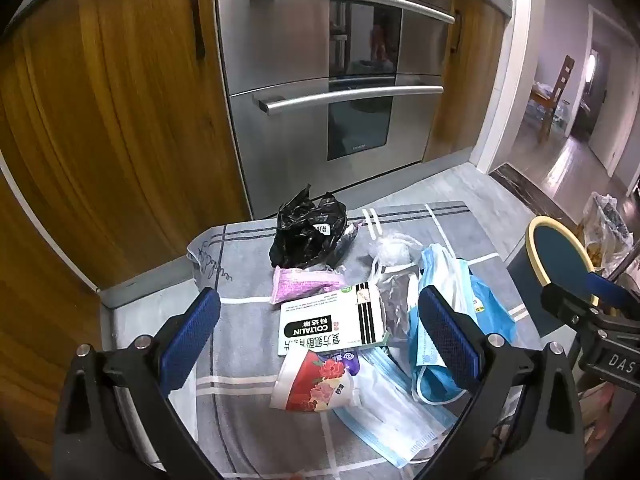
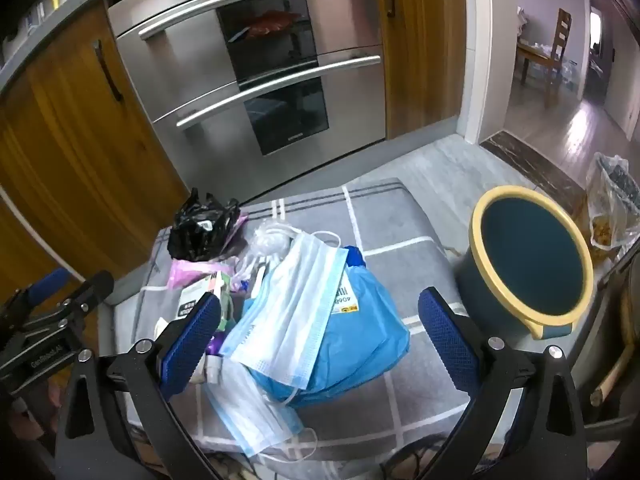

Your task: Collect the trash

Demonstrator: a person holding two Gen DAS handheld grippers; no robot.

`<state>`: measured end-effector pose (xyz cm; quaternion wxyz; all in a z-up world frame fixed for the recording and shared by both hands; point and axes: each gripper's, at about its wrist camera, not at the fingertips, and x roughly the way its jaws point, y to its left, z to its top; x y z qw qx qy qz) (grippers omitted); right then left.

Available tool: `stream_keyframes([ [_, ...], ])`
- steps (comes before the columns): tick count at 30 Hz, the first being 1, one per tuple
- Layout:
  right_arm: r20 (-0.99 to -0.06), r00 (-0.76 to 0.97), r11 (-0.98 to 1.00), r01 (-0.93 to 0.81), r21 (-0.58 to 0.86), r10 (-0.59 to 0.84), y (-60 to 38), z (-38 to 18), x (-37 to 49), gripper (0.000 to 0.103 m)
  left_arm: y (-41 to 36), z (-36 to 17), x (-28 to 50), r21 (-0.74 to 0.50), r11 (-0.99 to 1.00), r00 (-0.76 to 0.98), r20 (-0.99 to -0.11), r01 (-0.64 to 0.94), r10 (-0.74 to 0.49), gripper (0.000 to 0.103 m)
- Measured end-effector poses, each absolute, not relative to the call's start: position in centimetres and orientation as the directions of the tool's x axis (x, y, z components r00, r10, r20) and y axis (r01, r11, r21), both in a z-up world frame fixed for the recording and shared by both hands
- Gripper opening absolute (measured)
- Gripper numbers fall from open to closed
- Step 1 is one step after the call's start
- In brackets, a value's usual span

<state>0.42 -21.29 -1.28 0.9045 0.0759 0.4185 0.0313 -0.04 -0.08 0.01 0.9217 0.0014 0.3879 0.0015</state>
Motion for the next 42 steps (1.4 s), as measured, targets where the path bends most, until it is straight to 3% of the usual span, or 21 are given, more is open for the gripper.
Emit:
stream_keyframes([
  [9, -0.743, 0.659, 0.986, 0.010, 0.168, 0.120, -21.7, -1.2, 0.0, 0.098, -1.0, 0.0, -1.0, 0.067, 0.997, 0.716, -0.698, 0.026, 0.028, 0.098],
  [42, -0.755, 0.646, 0.987, 0.020, 0.161, 0.110, -22.0, -1.1, -0.2, 0.098, -0.8, -0.5, -0.3, 0.046, 0.999, 0.691, -0.722, 0.008, 0.028, 0.098],
])
